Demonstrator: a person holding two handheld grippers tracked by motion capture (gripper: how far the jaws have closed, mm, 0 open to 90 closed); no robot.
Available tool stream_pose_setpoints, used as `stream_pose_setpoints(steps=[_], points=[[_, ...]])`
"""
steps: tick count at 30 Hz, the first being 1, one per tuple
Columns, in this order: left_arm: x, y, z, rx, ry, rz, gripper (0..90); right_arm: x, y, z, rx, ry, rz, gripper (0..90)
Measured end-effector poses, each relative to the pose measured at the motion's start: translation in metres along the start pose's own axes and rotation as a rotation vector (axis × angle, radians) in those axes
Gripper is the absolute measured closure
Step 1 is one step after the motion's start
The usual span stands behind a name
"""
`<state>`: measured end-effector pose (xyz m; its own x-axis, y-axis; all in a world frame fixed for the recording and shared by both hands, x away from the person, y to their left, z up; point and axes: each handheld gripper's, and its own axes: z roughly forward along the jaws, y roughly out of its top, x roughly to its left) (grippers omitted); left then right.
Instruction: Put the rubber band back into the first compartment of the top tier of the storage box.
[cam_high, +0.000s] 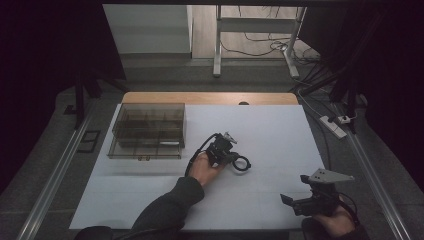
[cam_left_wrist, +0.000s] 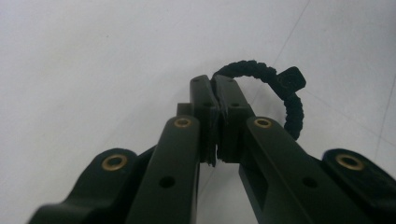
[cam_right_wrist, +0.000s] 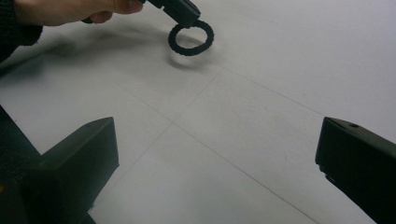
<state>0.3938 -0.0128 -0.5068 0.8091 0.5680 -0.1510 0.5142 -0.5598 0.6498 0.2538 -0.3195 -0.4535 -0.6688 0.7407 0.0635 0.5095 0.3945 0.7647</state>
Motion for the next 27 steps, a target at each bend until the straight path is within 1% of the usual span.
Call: stream_pose_setpoints(steps=[2, 4, 5, 6, 7, 8, 10, 11, 14, 15, 16, 19, 21, 22, 23, 27], points=[[0.0, -0.001, -0.002, 0.0, 0.0, -0.004, 86.9, 0.0, 0.0, 0.0, 0.0, 0.0, 0.0, 0.0], [0.0, -0.004, -0.006, 0.009, -0.008, -0.032, 86.7, 0.0, 0.0, 0.0, -0.001, 0.001, 0.001, 0.0], [0.0, -0.006, -0.011, 0.005, -0.009, -0.05, 86.7, 0.0, 0.0, 0.0, 0.0, 0.001, 0.0, 0.0], [0.0, -0.006, -0.011, 0.005, -0.009, -0.05, 86.7, 0.0, 0.0, 0.0, 0.0, 0.001, 0.0, 0.0], [0.001, -0.008, -0.016, 0.001, -0.015, -0.059, 86.7, 0.0, 0.0, 0.0, 0.0, 0.002, 0.002, 0.0], [0.001, -0.008, -0.016, 0.001, -0.015, -0.059, 86.7, 0.0, 0.0, 0.0, 0.0, 0.002, 0.002, 0.0], [-0.001, -0.011, -0.023, 0.005, -0.004, -0.054, 86.7, 0.0, 0.0, 0.0, 0.0, 0.003, 0.002, 0.0], [-0.001, -0.011, -0.023, 0.005, -0.004, -0.054, 86.7, 0.0, 0.0, 0.0, 0.0, 0.003, 0.003, 0.0], [-0.001, -0.015, -0.034, -0.004, -0.003, -0.073, 86.6, 0.0, 0.0, 0.001, 0.001, 0.003, 0.002, 0.0], [-0.001, -0.015, -0.034, -0.004, -0.003, -0.073, 86.7, 0.0, 0.0, 0.001, 0.001, 0.003, 0.002, 0.0], [-0.002, -0.018, -0.039, -0.014, -0.008, -0.088, 86.7, 0.0, 0.0, 0.0, 0.0, 0.002, -0.001, 0.0], [-0.004, -0.02, -0.044, -0.018, -0.01, -0.093, 86.7, 0.0, 0.0, 0.0, 0.0, 0.002, 0.002, 0.0], [-0.006, -0.024, -0.05, -0.016, -0.001, -0.094, 86.7, 0.0, 0.0, 0.001, 0.003, 0.004, 0.003, 0.0], [-0.006, -0.024, -0.05, -0.016, -0.001, -0.094, 86.7, 0.0, 0.0, 0.001, 0.003, 0.004, 0.003, 0.0], [-0.008, -0.027, -0.054, -0.017, 0.0, -0.101, 86.7, 0.0, 0.0, 0.001, 0.004, 0.004, 0.001, 0.0], [-0.01, -0.031, -0.061, -0.018, -0.007, -0.111, 86.7, 0.0, 0.001, 0.001, 0.005, 0.002, 0.0, 0.0]])
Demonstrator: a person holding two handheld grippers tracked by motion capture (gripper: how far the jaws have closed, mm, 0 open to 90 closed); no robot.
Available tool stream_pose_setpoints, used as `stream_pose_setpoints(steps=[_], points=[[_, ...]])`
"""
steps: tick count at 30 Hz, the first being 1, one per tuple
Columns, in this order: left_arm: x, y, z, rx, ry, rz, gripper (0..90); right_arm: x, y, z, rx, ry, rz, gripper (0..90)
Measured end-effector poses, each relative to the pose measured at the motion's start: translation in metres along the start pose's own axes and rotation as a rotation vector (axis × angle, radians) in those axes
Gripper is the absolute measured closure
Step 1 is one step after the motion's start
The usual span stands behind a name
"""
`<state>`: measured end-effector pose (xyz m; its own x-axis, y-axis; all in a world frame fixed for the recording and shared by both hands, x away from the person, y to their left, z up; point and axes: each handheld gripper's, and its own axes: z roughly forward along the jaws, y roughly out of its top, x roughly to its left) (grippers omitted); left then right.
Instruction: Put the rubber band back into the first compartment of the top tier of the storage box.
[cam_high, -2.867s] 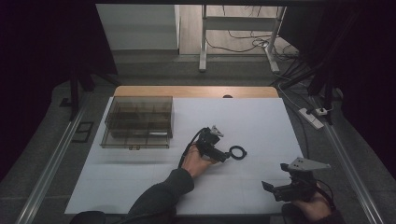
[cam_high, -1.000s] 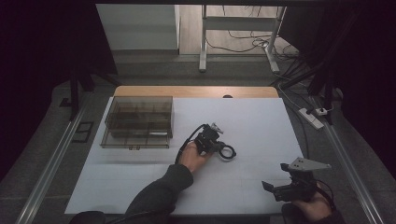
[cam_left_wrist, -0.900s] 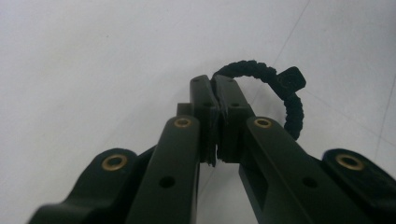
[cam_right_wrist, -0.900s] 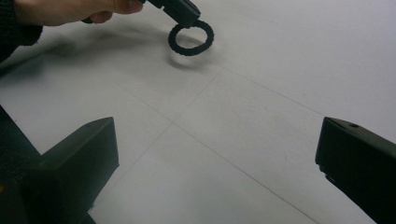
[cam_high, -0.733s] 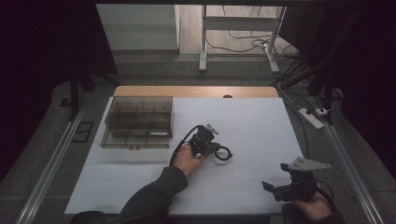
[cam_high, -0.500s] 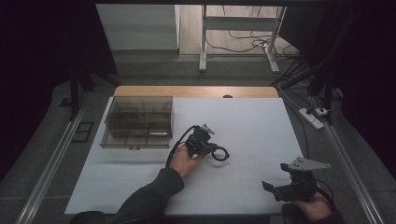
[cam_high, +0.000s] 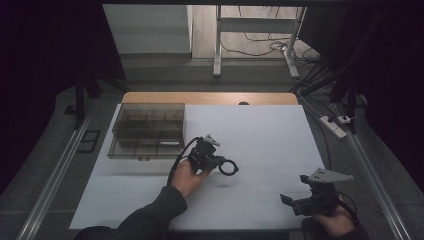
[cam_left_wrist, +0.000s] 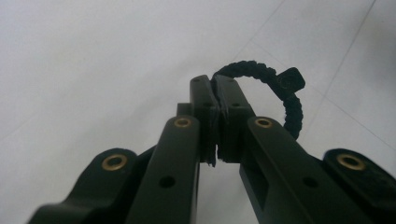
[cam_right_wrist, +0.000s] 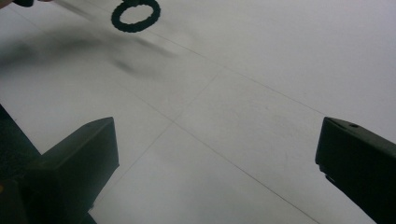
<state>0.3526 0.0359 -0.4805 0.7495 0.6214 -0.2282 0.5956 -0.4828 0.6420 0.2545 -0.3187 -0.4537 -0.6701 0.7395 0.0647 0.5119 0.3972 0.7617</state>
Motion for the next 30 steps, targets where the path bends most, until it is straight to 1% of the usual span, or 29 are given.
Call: stream_pose_setpoints(steps=[2, 3, 4, 6, 8, 9, 11, 13, 14, 15, 17, 18, 19, 23, 27, 30], points=[[-0.002, -0.004, -0.005, 0.0, 0.0, 0.003, 86.7, 0.0, 0.0, 0.0, -0.001, 0.0, 0.001, 0.0], [-0.004, -0.008, -0.01, 0.0, 0.006, 0.008, 86.6, 0.0, 0.0, 0.0, -0.002, 0.0, 0.002, 0.0], [-0.004, -0.008, -0.01, 0.0, 0.006, 0.008, 86.7, 0.0, 0.0, 0.0, -0.002, 0.0, 0.002, 0.0], [-0.004, -0.014, -0.018, 0.004, 0.015, 0.002, 86.6, 0.0, 0.0, 0.0, 0.001, -0.001, 0.001, 0.0], [-0.004, -0.016, -0.02, 0.006, 0.019, 0.0, 86.6, 0.0, 0.0, 0.0, 0.001, -0.002, -0.002, 0.0], [-0.003, -0.018, -0.023, 0.008, 0.019, -0.004, 86.6, 0.0, 0.0, 0.0, 0.001, -0.002, -0.002, 0.0], [0.0, -0.025, -0.029, 0.004, 0.006, -0.029, 86.5, 0.0, 0.0, 0.0, 0.003, -0.001, -0.003, 0.0], [0.0, -0.027, -0.032, 0.004, 0.006, -0.035, 86.5, 0.0, 0.0, 0.0, 0.005, -0.002, -0.003, 0.0], [0.001, -0.029, -0.034, 0.003, 0.011, -0.035, 86.5, 0.0, 0.0, 0.001, 0.005, -0.003, -0.003, 0.0], [0.002, -0.034, -0.039, 0.003, 0.024, -0.038, 86.5, 0.0, 0.0, 0.001, 0.005, -0.004, -0.004, 0.0], [0.003, -0.036, -0.041, 0.003, 0.025, -0.041, 86.5, 0.001, 0.0, 0.001, 0.005, -0.004, -0.004, 0.0], [0.005, -0.041, -0.046, 0.0, 0.029, -0.054, 86.5, 0.0, 0.0, 0.001, 0.005, -0.003, -0.004, 0.0], [0.005, -0.041, -0.046, 0.0, 0.029, -0.054, 86.4, 0.0, 0.0, 0.001, 0.005, -0.003, -0.004, 0.0], [0.009, -0.051, -0.055, 0.009, 0.034, -0.08, 86.4, 0.001, 0.0, 0.001, 0.006, -0.003, -0.005, 0.0], [0.01, -0.056, -0.061, 0.007, 0.045, -0.087, 86.4, 0.001, 0.001, 0.001, 0.007, -0.003, -0.007, 0.0], [0.011, -0.062, -0.07, -0.004, 0.07, -0.094, 86.3, 0.001, 0.0, 0.001, 0.005, -0.003, -0.006, 0.0]])
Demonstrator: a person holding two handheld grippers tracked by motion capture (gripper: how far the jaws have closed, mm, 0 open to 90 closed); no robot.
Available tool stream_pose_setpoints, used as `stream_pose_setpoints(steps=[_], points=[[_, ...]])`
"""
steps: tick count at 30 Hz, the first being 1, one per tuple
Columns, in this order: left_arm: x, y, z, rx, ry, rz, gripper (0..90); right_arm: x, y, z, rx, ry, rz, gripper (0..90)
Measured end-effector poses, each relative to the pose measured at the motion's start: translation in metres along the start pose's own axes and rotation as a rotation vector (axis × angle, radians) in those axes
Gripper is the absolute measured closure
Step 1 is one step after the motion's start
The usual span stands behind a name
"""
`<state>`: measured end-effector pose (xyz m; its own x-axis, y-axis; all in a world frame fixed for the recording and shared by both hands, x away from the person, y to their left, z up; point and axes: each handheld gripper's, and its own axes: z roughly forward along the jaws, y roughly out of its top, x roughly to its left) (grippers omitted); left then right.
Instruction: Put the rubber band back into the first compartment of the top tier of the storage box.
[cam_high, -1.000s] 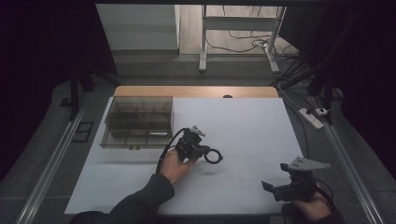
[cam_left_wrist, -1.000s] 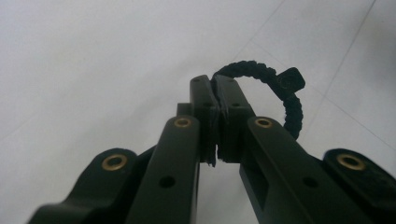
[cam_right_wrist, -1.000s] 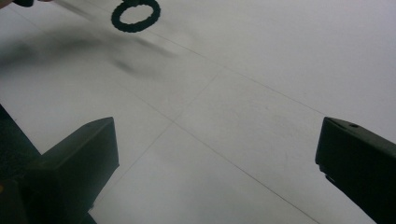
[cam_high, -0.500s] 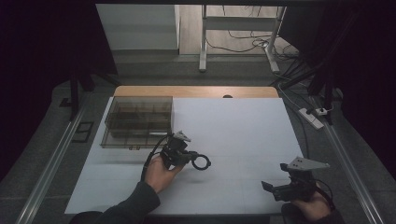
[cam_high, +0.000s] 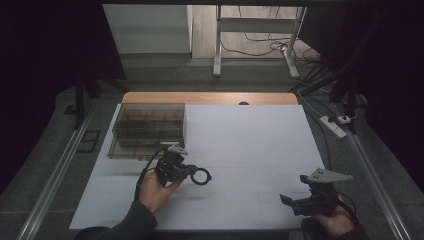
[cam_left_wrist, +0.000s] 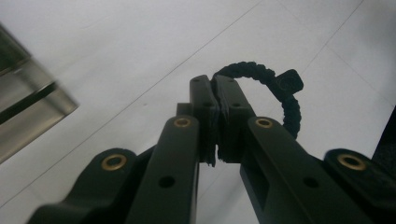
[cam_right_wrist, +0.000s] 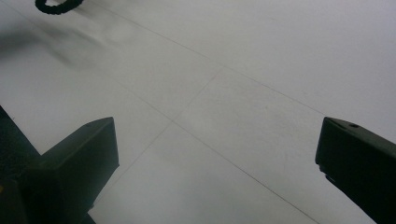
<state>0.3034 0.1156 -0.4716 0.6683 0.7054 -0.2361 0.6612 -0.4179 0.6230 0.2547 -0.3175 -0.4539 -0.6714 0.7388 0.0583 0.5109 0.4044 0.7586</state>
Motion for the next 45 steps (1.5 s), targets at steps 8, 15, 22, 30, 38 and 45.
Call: stream_pose_setpoints(steps=[8, 15, 22, 30, 38, 45], points=[[0.004, -0.01, -0.015, -0.007, 0.036, -0.022, 86.3, 0.0, 0.0, 0.0, 0.001, 0.001, -0.001, 0.0], [0.011, -0.021, -0.032, -0.019, 0.074, -0.037, 86.3, 0.0, 0.0, 0.0, 0.001, 0.0, -0.003, 0.0], [0.021, -0.03, -0.049, -0.053, 0.088, -0.085, 86.4, 0.0, 0.0, 0.0, 0.0, 0.001, -0.003, 0.0], [0.029, -0.034, -0.065, -0.078, 0.104, -0.111, 86.4, 0.0, 0.0, 0.0, -0.001, 0.005, -0.001, 0.0], [0.041, -0.041, -0.081, -0.104, 0.136, -0.149, 86.5, 0.0, 0.0, 0.0, 0.001, 0.004, -0.002, 0.0], [0.05, -0.042, -0.094, -0.128, 0.164, -0.172, 86.5, 0.0, 0.0, 0.001, 0.006, 0.003, -0.001, 0.0]])
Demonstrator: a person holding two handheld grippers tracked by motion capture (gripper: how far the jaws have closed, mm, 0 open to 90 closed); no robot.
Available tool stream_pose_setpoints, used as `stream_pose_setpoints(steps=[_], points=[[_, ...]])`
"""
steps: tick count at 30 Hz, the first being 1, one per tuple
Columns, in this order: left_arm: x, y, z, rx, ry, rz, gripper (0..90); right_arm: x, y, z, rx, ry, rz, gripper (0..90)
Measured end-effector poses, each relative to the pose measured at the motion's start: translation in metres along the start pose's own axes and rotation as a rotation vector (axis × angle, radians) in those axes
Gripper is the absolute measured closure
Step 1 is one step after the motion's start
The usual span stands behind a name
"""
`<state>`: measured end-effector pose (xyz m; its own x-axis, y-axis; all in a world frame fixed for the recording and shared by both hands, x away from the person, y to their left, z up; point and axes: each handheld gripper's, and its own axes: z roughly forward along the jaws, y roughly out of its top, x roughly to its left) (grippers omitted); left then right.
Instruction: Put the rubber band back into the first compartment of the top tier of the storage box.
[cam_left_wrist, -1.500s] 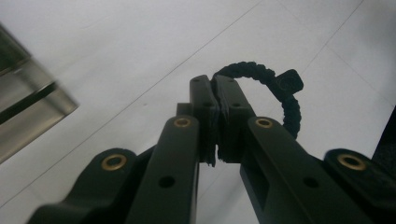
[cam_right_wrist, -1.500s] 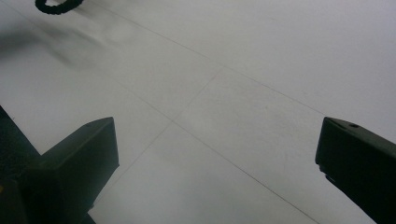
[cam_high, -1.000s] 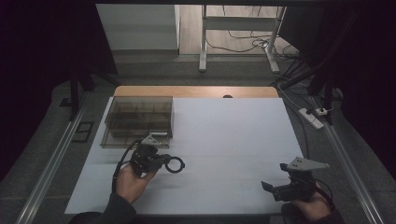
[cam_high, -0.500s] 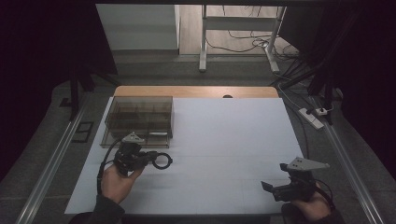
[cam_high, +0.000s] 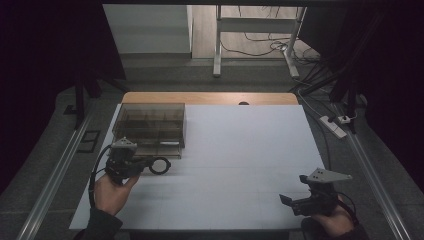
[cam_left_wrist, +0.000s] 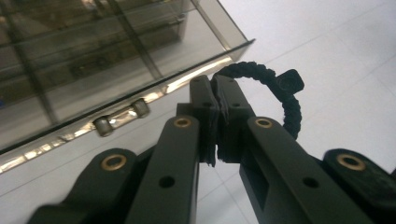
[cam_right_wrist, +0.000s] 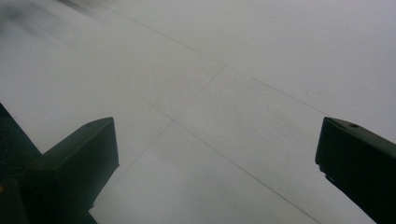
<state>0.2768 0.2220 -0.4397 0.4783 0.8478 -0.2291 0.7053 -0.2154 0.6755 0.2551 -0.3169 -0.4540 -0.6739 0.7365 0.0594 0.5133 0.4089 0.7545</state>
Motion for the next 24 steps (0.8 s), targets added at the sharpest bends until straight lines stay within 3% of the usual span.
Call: stream_pose_setpoints(steps=[13, 24], points=[[0.022, 0.003, -0.012, -0.033, 0.055, -0.066, 86.6, 0.0, 0.0, 0.001, 0.008, 0.001, 0.0, 0.0], [0.045, 0.003, -0.013, -0.038, 0.143, -0.115, 86.6, 0.0, 0.0, 0.001, 0.01, -0.001, 0.001, 0.0]])
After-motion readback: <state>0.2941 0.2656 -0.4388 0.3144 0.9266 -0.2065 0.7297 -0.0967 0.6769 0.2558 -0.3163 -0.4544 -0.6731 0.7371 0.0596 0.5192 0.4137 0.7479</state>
